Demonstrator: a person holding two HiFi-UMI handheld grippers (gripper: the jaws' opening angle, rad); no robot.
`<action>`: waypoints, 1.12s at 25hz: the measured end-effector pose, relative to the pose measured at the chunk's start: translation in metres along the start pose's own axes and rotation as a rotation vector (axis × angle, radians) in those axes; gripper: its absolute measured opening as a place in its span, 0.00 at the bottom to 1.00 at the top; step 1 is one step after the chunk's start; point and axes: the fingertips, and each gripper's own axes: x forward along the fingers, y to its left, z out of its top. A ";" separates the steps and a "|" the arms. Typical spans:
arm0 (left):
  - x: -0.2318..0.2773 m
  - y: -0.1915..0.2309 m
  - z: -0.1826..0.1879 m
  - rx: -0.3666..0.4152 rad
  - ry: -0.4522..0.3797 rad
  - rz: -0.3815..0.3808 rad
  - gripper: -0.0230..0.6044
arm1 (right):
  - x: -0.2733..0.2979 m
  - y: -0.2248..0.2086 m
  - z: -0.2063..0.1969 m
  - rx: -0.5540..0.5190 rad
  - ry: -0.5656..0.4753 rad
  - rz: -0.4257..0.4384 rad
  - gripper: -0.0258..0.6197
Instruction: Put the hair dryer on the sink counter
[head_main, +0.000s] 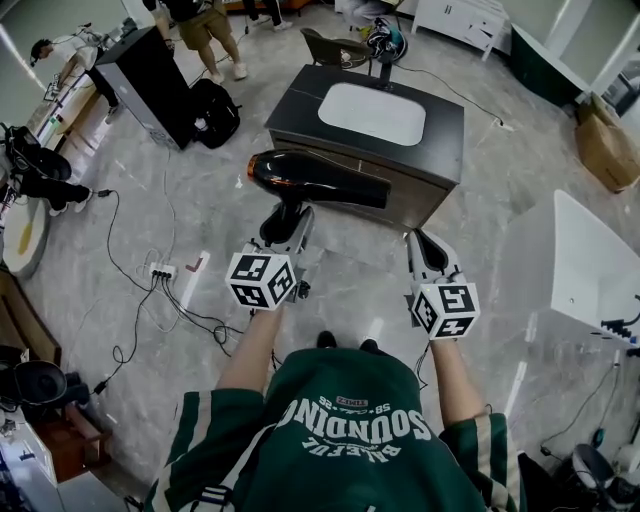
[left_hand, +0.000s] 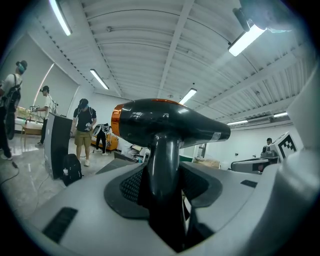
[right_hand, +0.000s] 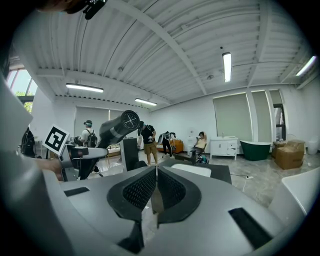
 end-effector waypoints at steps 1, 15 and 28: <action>0.001 0.001 0.000 -0.001 0.000 -0.001 0.34 | 0.001 0.001 0.000 0.000 0.001 -0.001 0.11; 0.011 0.033 0.008 0.004 -0.002 -0.003 0.34 | 0.031 0.016 0.001 -0.011 0.018 0.000 0.11; 0.070 0.051 0.017 0.028 0.000 -0.030 0.34 | 0.080 -0.015 0.006 -0.005 0.013 -0.015 0.11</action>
